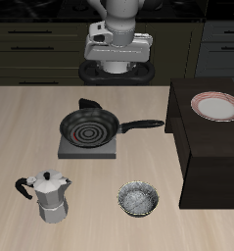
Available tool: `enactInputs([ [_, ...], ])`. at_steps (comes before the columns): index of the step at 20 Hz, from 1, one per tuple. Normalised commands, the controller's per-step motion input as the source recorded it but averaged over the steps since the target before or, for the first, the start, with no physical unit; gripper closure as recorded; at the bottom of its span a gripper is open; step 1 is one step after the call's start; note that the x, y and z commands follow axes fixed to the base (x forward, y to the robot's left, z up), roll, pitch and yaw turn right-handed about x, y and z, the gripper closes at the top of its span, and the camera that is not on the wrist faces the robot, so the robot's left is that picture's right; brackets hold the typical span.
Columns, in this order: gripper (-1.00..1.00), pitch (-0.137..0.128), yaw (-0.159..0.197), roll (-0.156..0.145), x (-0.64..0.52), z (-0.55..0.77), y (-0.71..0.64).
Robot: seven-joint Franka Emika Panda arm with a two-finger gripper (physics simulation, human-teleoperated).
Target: Place the frypan on the top layer of the shelf and place the moka pot on the stove
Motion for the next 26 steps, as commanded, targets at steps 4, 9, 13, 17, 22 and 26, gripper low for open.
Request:
enactInputs([
  [4,-1.00,0.031,-0.197,0.009,0.07,0.05,0.03],
  [9,-1.00,0.046,-0.251,0.063,0.05,-0.04,0.10],
  [13,-1.00,0.034,-0.216,0.051,0.04,-0.05,0.09],
  [17,-1.00,0.005,-0.292,0.002,0.07,0.00,0.00],
  [22,-1.00,-0.041,-0.280,-0.024,0.04,0.09,-0.02],
  [26,-1.00,-0.051,-0.246,-0.012,-0.04,0.03,0.07],
])
